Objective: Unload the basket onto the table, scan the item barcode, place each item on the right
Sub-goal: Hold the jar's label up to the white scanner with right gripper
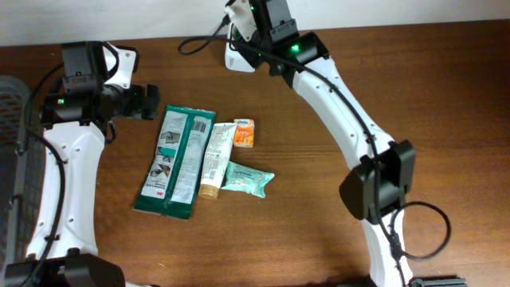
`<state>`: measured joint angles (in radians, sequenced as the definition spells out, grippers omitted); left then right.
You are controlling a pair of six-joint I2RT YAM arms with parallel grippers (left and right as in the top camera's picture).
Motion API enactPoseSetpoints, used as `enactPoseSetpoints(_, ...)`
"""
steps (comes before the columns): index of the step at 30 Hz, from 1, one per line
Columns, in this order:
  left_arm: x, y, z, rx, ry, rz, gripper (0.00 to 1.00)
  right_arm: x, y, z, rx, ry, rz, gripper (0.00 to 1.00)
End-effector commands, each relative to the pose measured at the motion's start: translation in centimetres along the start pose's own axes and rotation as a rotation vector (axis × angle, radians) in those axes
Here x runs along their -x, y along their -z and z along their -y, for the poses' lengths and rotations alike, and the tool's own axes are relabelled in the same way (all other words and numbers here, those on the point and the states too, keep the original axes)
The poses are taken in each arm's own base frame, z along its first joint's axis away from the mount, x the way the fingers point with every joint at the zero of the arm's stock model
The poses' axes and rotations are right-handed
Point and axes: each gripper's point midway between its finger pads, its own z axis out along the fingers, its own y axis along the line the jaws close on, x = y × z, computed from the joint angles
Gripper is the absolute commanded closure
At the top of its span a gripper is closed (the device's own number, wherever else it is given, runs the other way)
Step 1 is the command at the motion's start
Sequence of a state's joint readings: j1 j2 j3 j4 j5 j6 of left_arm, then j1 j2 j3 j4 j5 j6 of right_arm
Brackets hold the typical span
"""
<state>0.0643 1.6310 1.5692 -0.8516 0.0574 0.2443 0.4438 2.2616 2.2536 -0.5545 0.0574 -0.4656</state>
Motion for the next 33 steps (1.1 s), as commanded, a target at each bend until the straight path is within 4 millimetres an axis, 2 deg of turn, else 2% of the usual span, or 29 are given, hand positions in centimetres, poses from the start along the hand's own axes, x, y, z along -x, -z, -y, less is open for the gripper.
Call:
enactPoseSetpoints(1, 0.3, 0.2, 0.1, -0.013, -0.014, 0.013, 0.01, 0.6, -2.6, 2.1, -0.147, 0.259, 0.036, 0.49)
enactPoseSetpoints(4, 0.3, 0.2, 0.1, -0.013, -0.014, 0.013, 0.01, 1.0, -5.0, 2.9, -0.231, 0.418, 0.087, 0.49)
enactPoseSetpoints(7, 0.3, 0.2, 0.1, -0.013, -0.014, 0.013, 0.01, 0.7, -6.8, 4.5, -0.304, 0.397, 0.143, 0.49)
enactPoseSetpoints(12, 0.3, 0.2, 0.1, -0.013, -0.014, 0.013, 0.01, -0.4, -7.0, 6.0, -0.324, 0.471, 0.115, 0.49)
enactPoseSetpoints(21, 0.3, 0.2, 0.1, -0.013, -0.014, 0.013, 0.01, -0.5, -7.1, 5.7, -0.299, 0.47, 0.123, 0.49)
enactPoseSetpoints(23, 0.3, 0.2, 0.1, -0.013, -0.014, 0.013, 0.01, -0.4, -7.1, 5.7, -0.295, 0.416, 0.132, 0.49)
enactPoseSetpoints(25, 0.3, 0.2, 0.1, -0.013, -0.014, 0.013, 0.01, 0.1, -6.6, 6.0, -0.29, 0.258, 0.163, 0.5)
enactPoseSetpoints(28, 0.3, 0.2, 0.1, -0.013, -0.014, 0.013, 0.01, 1.4, -4.6, 7.2, -0.286, 0.042, 0.21, 0.52)
enactPoseSetpoints(30, 0.3, 0.2, 0.1, -0.013, -0.014, 0.013, 0.01, 2.6, -2.2, 8.0, -0.271, -0.102, 0.228, 0.54)
enactPoseSetpoints(33, 0.3, 0.2, 0.1, -0.013, -0.014, 0.013, 0.01, 3.8, 2.7, 8.4, -0.203, -0.316, 0.203, 0.54)
